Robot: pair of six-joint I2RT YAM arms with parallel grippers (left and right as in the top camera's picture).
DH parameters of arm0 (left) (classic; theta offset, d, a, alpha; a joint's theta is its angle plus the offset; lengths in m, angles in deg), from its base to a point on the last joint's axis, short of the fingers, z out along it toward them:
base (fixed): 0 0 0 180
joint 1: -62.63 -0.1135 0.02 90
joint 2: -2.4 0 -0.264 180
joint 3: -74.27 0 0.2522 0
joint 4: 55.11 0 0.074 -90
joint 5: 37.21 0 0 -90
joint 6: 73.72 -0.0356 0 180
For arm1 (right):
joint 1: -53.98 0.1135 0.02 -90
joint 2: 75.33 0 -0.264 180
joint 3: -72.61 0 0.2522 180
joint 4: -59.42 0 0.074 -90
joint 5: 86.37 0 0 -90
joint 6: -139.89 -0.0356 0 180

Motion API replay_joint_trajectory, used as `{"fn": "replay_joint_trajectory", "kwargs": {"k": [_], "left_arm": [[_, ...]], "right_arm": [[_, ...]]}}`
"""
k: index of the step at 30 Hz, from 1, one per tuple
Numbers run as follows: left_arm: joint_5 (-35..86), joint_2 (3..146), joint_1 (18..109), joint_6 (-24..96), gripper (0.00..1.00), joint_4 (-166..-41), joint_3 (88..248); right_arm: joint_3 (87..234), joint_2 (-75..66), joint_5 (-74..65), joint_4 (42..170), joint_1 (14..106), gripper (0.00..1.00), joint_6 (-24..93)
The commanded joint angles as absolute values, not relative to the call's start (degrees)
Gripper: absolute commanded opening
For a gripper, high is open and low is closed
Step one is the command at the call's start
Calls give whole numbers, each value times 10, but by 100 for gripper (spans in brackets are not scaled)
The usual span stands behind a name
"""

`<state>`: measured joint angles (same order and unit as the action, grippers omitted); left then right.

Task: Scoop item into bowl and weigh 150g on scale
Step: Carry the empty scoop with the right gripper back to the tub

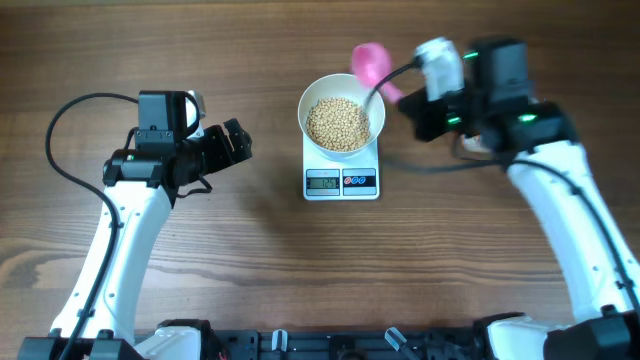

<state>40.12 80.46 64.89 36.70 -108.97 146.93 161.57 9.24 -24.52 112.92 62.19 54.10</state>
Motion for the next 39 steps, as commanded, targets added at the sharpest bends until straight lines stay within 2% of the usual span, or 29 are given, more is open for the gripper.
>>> {"fn": "replay_joint_trajectory", "kwargs": {"k": [1,6,10,13,17,30,39], "left_arm": [[407,809,650,362,100,-1090,1480],[407,809,650,362,100,-1083,1480],[409,809,650,362,100,-1083,1480],[412,809,650,362,100,-1083,1480],[411,809,650,362,100,-1083,1480],[411,809,650,362,100,-1083,1480],[411,809,650,362,100,-1083,1480]], "right_arm": [[1622,73,-349,1129,506,4,498],[1622,73,-300,1150,404,4,527],[1622,74,-118,1196,379,4,575],[1621,80,-35,1218,379,4,586],[1621,97,-28,1252,379,4,635],[1620,168,27,1302,383,4,634],[1620,200,41,1281,394,4,633]]}}
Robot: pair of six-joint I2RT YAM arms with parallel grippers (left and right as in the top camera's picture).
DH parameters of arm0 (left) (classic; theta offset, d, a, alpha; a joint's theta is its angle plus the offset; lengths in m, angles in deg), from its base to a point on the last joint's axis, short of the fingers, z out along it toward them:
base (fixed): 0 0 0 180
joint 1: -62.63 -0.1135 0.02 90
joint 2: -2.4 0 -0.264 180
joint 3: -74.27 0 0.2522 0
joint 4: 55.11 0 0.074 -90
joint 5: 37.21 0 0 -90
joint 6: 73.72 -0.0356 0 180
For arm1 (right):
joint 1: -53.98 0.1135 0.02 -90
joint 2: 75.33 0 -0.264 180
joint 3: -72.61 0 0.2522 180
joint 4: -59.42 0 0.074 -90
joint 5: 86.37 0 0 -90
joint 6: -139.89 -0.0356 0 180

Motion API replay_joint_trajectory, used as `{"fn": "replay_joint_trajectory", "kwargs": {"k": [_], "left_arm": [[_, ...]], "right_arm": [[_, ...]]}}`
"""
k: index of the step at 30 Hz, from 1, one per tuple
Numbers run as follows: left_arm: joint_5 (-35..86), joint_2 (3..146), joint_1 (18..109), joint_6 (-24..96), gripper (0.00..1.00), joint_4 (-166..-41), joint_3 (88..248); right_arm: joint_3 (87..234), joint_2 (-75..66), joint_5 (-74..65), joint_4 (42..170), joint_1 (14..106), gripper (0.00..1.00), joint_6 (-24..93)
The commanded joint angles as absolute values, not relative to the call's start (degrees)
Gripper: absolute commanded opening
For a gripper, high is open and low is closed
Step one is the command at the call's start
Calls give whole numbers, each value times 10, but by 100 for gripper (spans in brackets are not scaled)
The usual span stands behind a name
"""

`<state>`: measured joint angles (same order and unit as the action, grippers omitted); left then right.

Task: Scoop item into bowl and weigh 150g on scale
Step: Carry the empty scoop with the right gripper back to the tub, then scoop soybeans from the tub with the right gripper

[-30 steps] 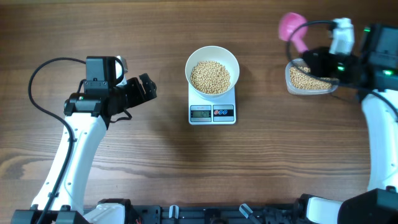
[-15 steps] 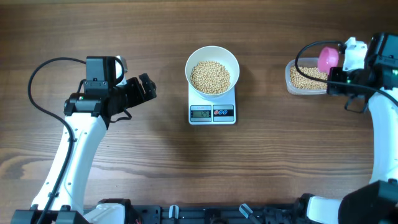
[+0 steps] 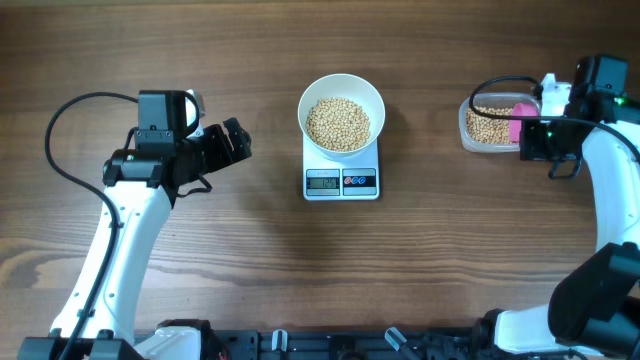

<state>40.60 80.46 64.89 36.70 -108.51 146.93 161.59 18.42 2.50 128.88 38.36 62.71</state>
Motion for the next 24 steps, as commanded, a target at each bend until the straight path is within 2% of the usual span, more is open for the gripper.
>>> {"fn": "replay_joint_trajectory", "kwargs": {"k": [1,14,24], "left_arm": [[411,809,650,362,100,-1083,1480],[411,809,650,362,100,-1083,1480],[411,809,650,362,100,-1083,1480]], "right_arm": [[1620,203,43,1279,398,4,632],[1620,226,45,1282,454,4,609],[1620,226,-24,1297,460,4,577]]}}
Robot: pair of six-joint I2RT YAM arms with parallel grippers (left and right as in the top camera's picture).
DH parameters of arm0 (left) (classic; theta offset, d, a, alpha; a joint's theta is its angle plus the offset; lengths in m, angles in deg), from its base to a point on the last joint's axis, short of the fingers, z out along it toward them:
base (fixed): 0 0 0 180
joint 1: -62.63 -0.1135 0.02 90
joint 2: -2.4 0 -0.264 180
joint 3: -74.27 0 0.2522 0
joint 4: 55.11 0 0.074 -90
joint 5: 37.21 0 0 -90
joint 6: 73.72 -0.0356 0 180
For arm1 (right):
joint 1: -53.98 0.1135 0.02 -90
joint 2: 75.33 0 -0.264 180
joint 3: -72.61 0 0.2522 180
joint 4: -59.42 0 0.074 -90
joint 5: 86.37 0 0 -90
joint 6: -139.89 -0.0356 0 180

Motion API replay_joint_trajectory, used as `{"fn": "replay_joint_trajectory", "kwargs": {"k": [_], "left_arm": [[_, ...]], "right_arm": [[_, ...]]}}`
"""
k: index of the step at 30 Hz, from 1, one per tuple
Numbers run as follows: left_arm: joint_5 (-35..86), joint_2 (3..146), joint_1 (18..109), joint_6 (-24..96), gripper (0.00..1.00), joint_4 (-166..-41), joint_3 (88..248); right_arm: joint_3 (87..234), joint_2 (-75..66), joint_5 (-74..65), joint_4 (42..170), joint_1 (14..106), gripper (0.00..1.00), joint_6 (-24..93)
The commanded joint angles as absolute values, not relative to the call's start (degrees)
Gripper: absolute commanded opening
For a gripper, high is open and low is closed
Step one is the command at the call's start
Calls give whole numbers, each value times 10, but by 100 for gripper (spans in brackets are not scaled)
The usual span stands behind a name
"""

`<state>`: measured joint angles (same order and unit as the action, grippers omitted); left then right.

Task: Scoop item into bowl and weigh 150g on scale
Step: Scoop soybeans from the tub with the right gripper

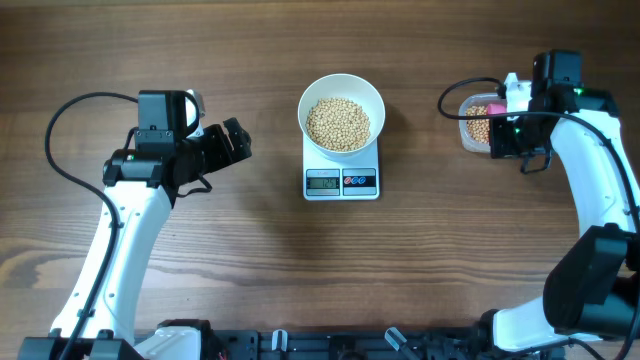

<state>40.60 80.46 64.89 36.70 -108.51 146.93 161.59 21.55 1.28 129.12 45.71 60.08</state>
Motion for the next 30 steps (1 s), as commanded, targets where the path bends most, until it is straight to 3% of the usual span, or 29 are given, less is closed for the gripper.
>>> {"fn": "replay_joint_trajectory", "kwargs": {"k": [1,13,30], "left_arm": [[411,809,650,362,100,-1083,1480],[411,809,650,362,100,-1083,1480],[411,809,650,362,100,-1083,1480]], "right_arm": [[1620,226,-29,1298,460,4,572],[1620,226,-82,1299,456,4,572],[1620,226,-206,1321,347,4,559]]}}
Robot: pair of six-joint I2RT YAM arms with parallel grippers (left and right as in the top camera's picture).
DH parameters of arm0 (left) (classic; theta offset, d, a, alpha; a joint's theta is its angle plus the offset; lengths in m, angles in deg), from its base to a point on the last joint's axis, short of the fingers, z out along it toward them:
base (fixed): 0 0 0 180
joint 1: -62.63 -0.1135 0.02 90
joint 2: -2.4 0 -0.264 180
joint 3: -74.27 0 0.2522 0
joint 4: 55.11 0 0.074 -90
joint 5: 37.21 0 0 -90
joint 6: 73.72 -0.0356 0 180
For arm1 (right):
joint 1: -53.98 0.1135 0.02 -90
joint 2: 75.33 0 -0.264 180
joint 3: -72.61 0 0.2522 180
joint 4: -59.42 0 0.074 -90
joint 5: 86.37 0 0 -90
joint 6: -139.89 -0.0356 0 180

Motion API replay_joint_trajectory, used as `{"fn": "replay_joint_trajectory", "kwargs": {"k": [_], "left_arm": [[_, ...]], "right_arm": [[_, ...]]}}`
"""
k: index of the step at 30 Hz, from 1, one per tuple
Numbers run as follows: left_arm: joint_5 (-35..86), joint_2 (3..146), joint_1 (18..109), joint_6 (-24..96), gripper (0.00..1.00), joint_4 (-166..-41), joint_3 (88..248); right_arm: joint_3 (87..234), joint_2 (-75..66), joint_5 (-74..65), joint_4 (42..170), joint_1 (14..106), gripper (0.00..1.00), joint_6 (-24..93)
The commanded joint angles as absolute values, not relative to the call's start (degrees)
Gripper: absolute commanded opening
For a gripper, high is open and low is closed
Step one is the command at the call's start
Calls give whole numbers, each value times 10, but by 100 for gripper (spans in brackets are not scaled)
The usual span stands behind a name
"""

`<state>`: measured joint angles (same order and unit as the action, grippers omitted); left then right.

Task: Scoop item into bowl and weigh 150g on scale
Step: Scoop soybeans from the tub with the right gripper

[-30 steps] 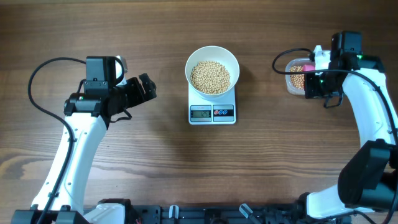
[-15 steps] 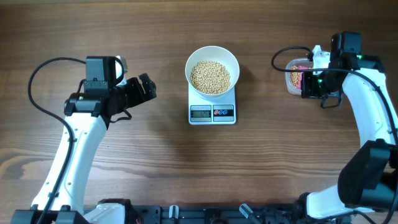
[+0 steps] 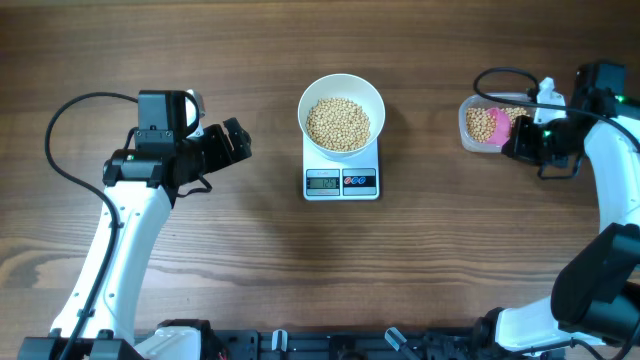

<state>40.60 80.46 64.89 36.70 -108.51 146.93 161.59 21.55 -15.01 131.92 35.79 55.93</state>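
Note:
A white bowl (image 3: 341,112) full of tan beans stands on the small white scale (image 3: 341,182) at the table's middle. At the right, a clear container (image 3: 478,124) holds more beans. The pink scoop (image 3: 498,128) lies in its right half, head among the beans. My right gripper (image 3: 518,141) sits at the container's right edge, shut on the scoop's handle; the grip itself is mostly hidden under the wrist. My left gripper (image 3: 236,140) hovers open and empty over the table, well left of the scale.
The scale's display (image 3: 322,181) is lit, its digits too small to read. Cables loop off both wrists. Bare wooden table (image 3: 300,270) lies in front of the scale.
My right wrist has shifted right and off the container, so more beans and the pink scoop head now show in it. The left arm, bowl and scale are unchanged.
First my right gripper held the pink scoop at the bowl's far right rim. Then it was at the bean container with the scoop inside. Then the wrist covered the container's right part. Now it sits at the right edge, scoop in the beans. My left arm stayed still.

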Motion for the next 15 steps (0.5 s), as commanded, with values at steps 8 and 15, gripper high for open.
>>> {"fn": "replay_joint_trajectory", "kwargs": {"k": [8,15], "left_arm": [[411,809,650,362,100,-1083,1480],[411,809,650,362,100,-1083,1480]], "right_arm": [[1620,226,-299,1320,296,5,559],[1620,226,-364,1323,231,4,559]]}}
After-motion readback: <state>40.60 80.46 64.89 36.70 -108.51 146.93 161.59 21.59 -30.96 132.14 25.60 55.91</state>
